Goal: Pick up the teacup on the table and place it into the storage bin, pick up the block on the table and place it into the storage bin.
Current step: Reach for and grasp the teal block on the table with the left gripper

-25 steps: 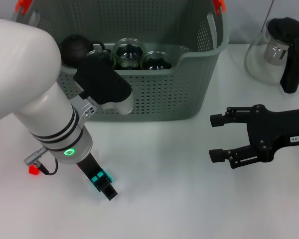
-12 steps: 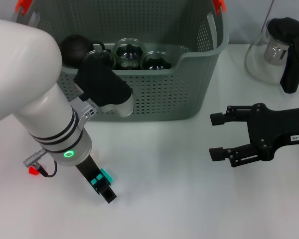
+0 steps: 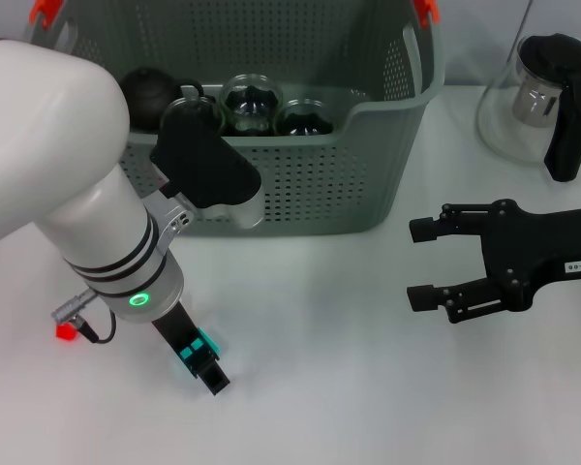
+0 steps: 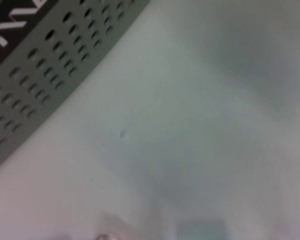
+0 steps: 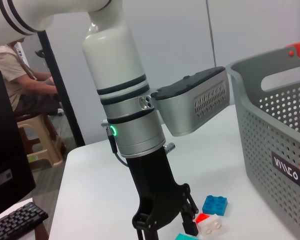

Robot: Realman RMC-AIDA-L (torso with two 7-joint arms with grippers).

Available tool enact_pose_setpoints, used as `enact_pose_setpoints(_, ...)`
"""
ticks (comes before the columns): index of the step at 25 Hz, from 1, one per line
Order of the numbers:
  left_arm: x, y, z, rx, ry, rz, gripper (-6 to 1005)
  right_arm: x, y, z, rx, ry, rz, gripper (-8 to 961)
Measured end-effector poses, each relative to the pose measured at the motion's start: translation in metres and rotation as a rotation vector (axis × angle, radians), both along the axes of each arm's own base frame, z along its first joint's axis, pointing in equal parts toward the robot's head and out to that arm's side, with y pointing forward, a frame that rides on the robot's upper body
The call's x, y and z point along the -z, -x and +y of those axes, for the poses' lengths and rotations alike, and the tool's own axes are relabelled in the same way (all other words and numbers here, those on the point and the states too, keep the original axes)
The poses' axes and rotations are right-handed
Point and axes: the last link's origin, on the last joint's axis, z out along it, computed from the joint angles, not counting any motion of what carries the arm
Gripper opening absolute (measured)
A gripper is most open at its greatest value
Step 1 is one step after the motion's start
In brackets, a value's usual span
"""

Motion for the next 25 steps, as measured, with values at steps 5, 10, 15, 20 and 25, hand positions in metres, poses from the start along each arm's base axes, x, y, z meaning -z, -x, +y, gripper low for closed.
enact_pose_setpoints(5,0.0008,-0.0010,0.0009,0.006,-0.002,-0.004,843,0.0000,-0.0004,-0.0003,0.001,0.000,0.000,943)
enact_pose_setpoints(10,0.0011,-0.0021,0.0021,0.010,-0.008,-0.006,840,0.0000,-0.0003,-0.0002,0.001,0.000,0.000,943)
enact_pose_setpoints(15,0.0034,-0.0001,0.0026,0.002,0.003,0.005,766,-0.0001,-0.0001,-0.0001,0.000,0.000,0.001,943)
enact_pose_setpoints(20,0.0042,0.0000,0.0034,0.004,0.006,0.012,589,-0.0001,-0.0003,-0.0003,0.001,0.000,0.002,943)
enact_pose_setpoints(25,0.0051,-0.0016,0.0042,0.017,0.005,0.015,501,-0.0001,-0.0003,-0.0003,0.001,0.000,0.002,943)
